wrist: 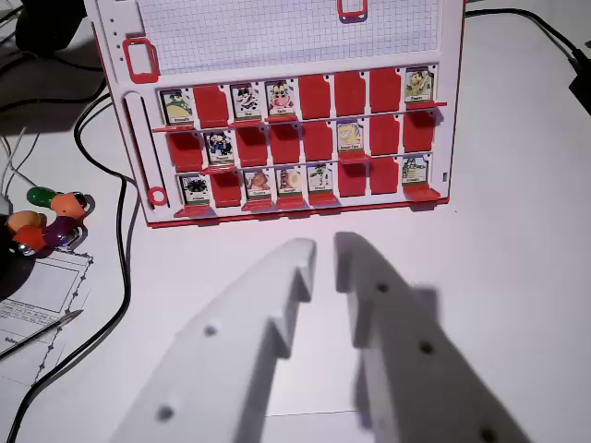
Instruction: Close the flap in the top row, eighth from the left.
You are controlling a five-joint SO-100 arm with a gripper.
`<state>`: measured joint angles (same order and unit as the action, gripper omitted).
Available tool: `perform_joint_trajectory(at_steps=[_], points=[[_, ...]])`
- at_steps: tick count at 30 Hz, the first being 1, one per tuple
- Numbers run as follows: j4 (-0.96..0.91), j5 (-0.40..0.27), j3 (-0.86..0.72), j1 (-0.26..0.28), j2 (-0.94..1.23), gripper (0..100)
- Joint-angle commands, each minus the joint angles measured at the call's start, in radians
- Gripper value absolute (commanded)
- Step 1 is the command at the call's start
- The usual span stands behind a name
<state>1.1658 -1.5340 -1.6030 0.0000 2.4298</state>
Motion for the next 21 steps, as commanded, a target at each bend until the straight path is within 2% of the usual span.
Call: perform_joint_trajectory(at_steps=[1, 14, 21], points=[[0.012, 0.006, 0.110, 0.002, 0.032, 2], [0.026, 0.006, 0.121, -0.002, 0.025, 2], [0.034, 0.021, 0.199, -0.014, -0.054, 2]])
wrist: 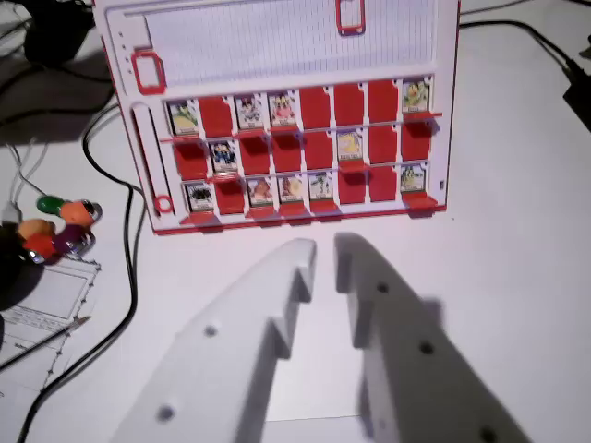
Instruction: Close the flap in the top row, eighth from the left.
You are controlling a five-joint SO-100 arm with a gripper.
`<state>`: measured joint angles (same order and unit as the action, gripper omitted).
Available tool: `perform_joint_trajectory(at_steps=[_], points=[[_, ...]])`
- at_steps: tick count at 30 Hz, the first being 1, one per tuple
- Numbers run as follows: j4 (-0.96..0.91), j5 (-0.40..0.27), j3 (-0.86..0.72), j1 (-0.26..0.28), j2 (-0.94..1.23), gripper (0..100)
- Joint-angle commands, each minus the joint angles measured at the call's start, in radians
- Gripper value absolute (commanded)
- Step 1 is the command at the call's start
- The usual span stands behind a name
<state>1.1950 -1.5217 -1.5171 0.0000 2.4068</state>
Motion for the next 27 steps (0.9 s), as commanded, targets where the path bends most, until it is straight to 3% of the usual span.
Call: perform_joint_trajectory(at_steps=[1, 9, 27], points=[[0.009, 0.012, 0.129, -0.015, -0.046, 2], [0.080, 0.031, 0.298, -0.037, -0.199, 2], [0.081, 0.064, 0.626, -0.149, -0.581, 2]])
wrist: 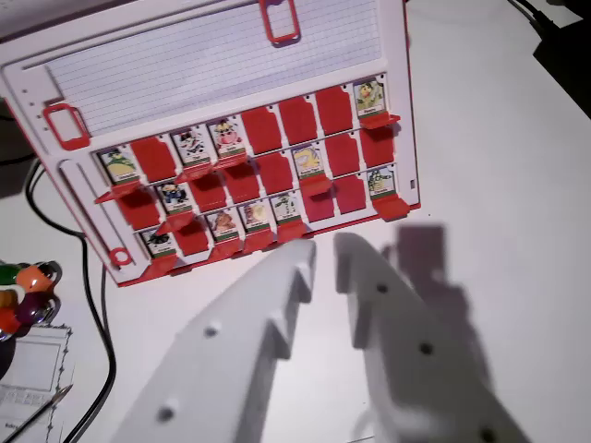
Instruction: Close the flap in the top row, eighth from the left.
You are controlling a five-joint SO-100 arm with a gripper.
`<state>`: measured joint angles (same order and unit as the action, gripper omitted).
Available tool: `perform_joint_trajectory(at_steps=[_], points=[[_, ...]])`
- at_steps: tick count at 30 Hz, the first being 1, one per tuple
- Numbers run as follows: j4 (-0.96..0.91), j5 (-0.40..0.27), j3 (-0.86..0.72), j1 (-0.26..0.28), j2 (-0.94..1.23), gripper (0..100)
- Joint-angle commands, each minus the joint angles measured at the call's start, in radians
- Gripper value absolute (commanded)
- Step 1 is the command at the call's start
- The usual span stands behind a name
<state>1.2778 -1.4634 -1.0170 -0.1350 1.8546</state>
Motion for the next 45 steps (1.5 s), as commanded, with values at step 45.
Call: perform_joint_trajectory(at_steps=[45], points=[[0.032, 0.084, 0.902, -0.101, -1.017, 2]])
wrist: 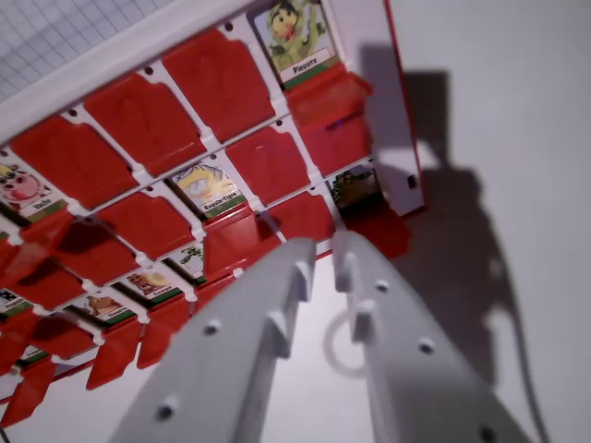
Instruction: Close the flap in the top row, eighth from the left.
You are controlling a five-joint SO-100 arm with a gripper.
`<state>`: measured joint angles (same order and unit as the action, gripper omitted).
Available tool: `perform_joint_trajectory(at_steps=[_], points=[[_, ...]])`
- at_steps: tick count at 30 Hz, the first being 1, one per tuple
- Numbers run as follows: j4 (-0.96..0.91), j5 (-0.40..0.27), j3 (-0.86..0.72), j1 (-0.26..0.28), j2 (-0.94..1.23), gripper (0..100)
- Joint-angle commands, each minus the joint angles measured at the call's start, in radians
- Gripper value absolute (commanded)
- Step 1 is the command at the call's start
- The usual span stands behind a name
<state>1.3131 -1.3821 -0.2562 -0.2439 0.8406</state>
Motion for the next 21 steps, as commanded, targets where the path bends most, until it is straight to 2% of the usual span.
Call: perform_joint_trajectory(at_steps=[1, 14, 21], points=[[-0.008, 0.005, 0.156, 0.009, -0.025, 2], [-0.127, 0.002, 0.265, 0.003, -0.227, 2], [-0.186, -0.011, 0.268, -0.005, -0.270, 2]])
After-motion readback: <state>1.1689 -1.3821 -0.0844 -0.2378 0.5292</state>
